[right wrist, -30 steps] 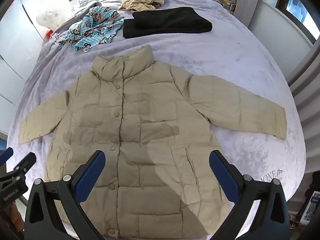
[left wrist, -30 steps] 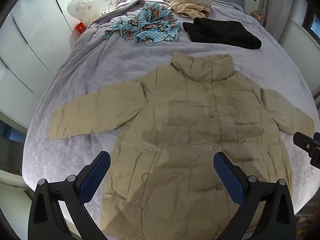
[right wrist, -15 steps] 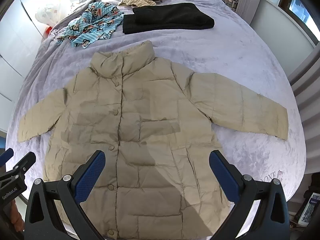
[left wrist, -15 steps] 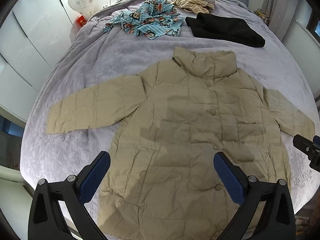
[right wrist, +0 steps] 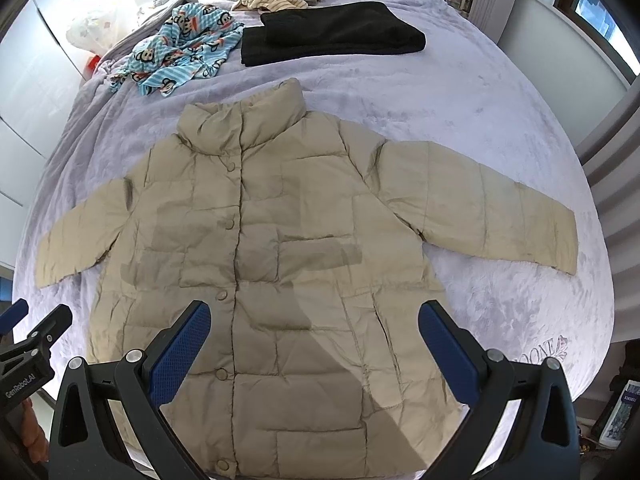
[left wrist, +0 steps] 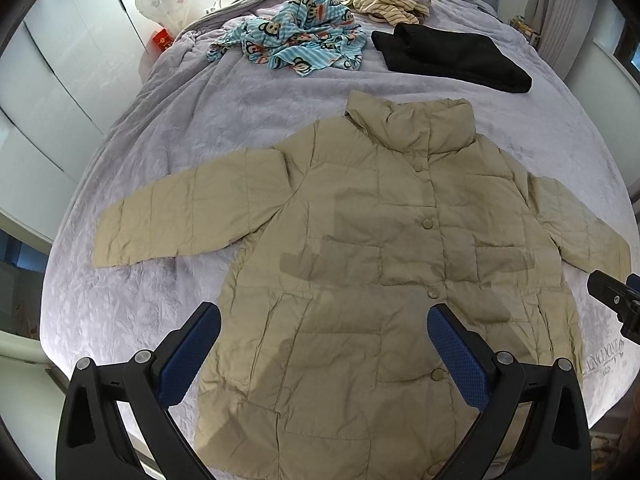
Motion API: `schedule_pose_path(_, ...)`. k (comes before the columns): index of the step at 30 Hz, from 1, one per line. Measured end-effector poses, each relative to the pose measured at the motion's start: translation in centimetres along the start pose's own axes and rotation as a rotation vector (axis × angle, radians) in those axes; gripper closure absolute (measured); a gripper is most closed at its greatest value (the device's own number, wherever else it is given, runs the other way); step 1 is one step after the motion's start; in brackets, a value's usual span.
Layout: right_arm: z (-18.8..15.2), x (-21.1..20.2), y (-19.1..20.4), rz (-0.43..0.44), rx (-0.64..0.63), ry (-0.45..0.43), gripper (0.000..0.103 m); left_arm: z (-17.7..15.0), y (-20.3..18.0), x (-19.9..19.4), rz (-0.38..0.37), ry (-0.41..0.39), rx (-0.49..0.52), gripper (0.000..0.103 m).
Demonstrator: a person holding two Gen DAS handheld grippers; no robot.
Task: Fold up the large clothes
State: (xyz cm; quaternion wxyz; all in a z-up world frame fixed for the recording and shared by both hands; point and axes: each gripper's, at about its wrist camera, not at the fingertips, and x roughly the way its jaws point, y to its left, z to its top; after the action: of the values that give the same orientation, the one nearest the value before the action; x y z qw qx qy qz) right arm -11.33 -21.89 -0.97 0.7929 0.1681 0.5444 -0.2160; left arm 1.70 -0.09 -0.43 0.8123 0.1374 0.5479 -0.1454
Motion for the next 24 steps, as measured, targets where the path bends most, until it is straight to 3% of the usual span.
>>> schedule_pose_path(24, -0.13, 0.26, -0.07, -0.002, 0.009, 0.007, 0.000, 0.05, 0.01, 0.07, 0.001, 0.002, 0.001, 0.000)
